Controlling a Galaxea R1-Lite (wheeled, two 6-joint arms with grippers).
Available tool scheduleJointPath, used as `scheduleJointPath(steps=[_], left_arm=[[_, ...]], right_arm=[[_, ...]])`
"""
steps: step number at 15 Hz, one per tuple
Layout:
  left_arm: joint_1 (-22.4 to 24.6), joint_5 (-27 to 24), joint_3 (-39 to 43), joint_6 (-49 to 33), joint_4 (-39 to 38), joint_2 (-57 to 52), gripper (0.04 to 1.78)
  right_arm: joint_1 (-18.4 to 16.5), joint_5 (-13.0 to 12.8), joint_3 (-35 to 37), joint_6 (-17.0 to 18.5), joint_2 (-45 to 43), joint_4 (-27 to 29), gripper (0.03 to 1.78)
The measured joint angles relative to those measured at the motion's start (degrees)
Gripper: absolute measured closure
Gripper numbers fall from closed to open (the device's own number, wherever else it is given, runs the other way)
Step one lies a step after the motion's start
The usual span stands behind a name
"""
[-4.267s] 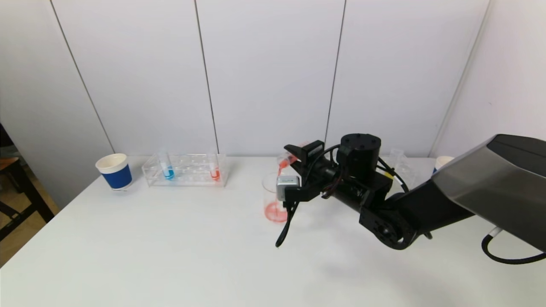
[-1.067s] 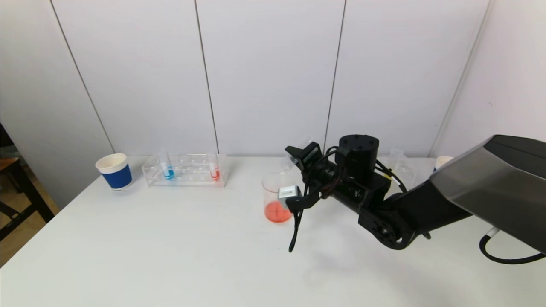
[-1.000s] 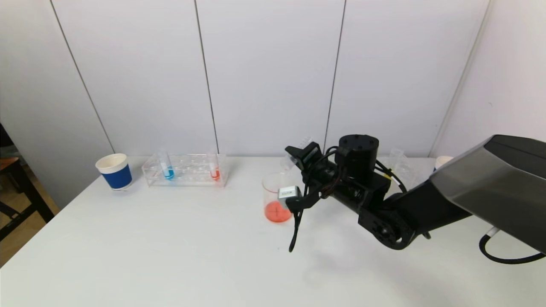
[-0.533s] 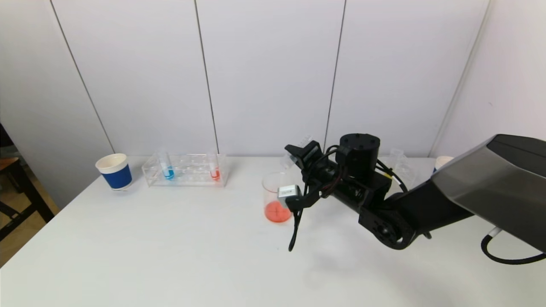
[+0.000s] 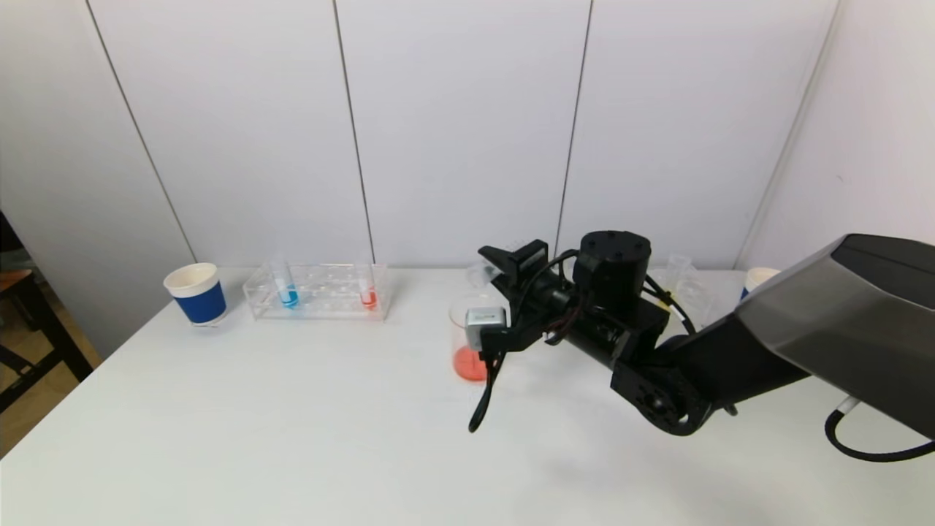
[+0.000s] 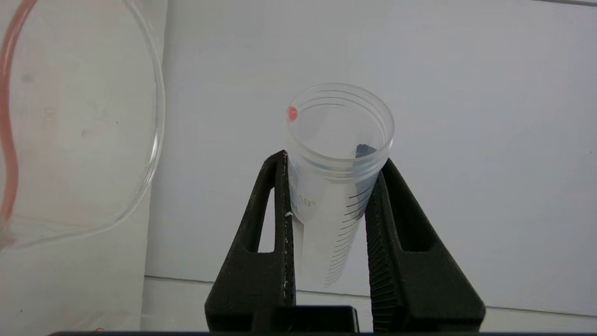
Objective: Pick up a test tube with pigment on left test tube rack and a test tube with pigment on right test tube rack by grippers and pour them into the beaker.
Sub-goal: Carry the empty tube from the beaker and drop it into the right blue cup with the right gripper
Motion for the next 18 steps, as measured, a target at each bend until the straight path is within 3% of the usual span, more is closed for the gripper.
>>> scheduleJointPath(steps=[3, 14, 18], left_arm=[[0.0, 0.0, 0.0, 0.02, -0.04, 0.0, 0.06], [0.0, 0.0, 0.0, 0.0, -0.02, 0.0, 0.06], [0.0, -0.02, 0.0, 0.0, 0.0, 0.0, 0.06]], right_arm=[[0.24, 0.28, 0.48, 5.68, 0.79, -4.45, 1.32], [1.37, -0.6, -0.46, 26.47, -0.63, -4.72, 1.32], [1.34, -3.97, -1.6, 33.02, -1.55, -5.71, 1.32]])
